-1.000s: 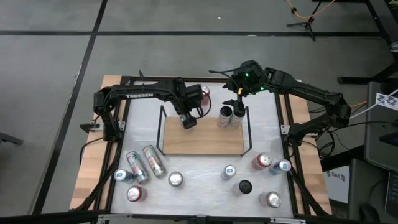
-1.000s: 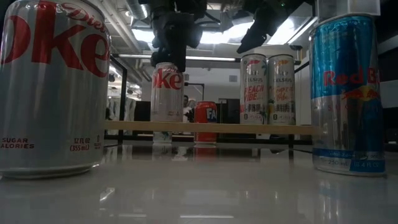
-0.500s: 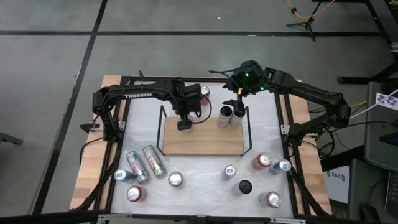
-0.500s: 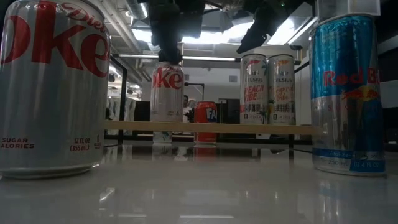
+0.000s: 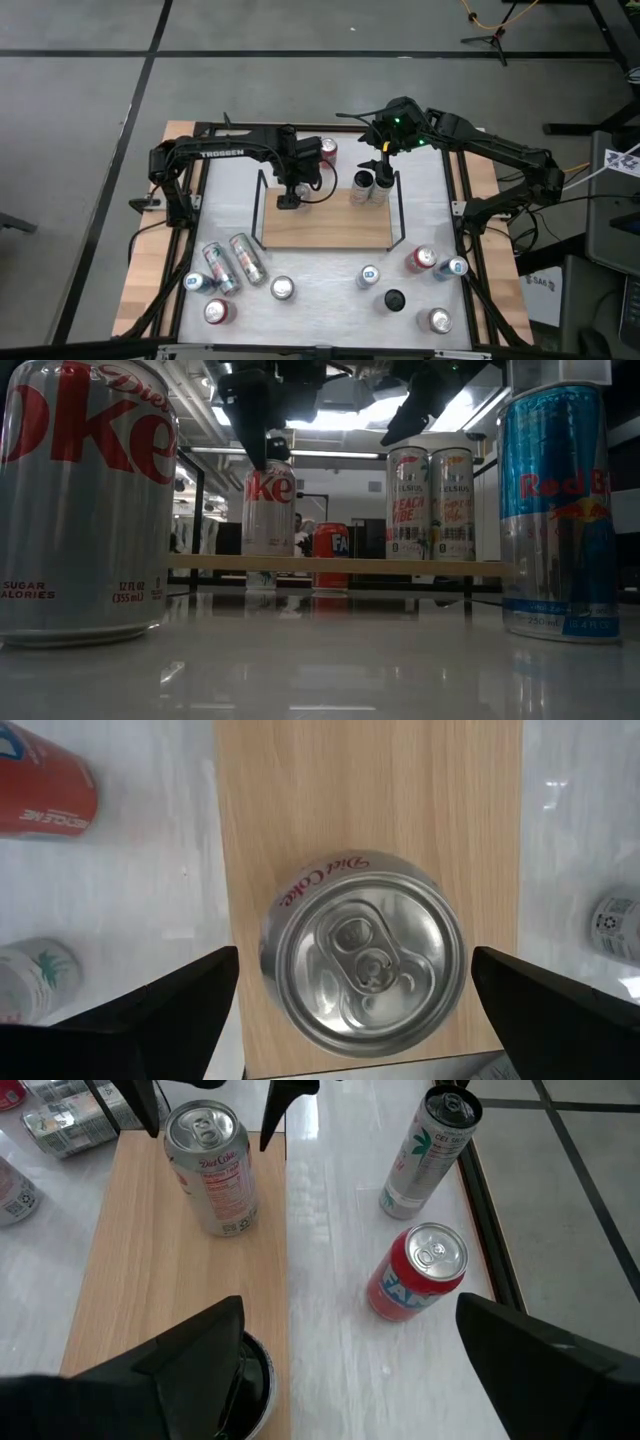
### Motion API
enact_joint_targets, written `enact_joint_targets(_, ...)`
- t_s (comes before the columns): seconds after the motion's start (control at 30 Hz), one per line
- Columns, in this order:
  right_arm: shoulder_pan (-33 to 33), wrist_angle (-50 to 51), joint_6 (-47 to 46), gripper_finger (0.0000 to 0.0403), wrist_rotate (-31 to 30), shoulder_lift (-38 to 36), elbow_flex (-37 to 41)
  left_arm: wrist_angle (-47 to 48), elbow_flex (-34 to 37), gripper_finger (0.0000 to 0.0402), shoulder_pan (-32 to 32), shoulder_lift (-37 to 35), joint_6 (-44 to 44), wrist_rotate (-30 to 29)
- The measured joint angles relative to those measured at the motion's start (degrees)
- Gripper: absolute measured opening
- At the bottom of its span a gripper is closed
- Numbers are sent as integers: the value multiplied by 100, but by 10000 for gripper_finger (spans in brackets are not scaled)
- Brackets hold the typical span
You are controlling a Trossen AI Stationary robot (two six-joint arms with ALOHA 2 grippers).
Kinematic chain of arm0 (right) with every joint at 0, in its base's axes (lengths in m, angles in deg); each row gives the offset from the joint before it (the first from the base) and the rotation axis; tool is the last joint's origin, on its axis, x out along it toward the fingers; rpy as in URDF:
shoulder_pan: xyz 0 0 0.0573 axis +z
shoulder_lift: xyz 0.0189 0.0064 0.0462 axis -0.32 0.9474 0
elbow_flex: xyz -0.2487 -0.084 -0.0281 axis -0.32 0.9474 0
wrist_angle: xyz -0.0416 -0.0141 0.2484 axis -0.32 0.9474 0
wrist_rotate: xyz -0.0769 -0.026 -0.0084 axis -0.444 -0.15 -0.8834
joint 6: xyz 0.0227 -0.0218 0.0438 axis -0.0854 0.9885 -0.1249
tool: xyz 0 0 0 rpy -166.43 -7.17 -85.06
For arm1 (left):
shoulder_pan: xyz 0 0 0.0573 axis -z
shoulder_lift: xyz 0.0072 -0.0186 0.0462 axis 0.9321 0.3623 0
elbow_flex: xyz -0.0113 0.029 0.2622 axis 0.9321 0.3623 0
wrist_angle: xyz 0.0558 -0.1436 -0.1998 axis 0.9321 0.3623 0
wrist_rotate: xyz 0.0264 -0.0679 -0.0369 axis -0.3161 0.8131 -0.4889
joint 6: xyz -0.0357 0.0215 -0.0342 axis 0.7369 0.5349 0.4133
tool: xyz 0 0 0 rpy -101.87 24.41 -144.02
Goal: Place canned beverage on shelf
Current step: Put the top left silver-red soda can on the shelf
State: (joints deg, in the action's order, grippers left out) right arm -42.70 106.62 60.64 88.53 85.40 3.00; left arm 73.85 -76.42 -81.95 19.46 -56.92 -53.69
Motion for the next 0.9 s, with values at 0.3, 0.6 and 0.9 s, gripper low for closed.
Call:
enact_joint_targets(0.3,0,0,0,360,1,-1,0,-10,0,392,104,1,40,-108)
enact_joint_targets(0.6,2,0,0,360,1,0,0,-102,0,392,395,3,40,-417)
enact_joint_targets(0.9,2,-1,0,360,1,0,0,-229,0,392,396,7,241,-433)
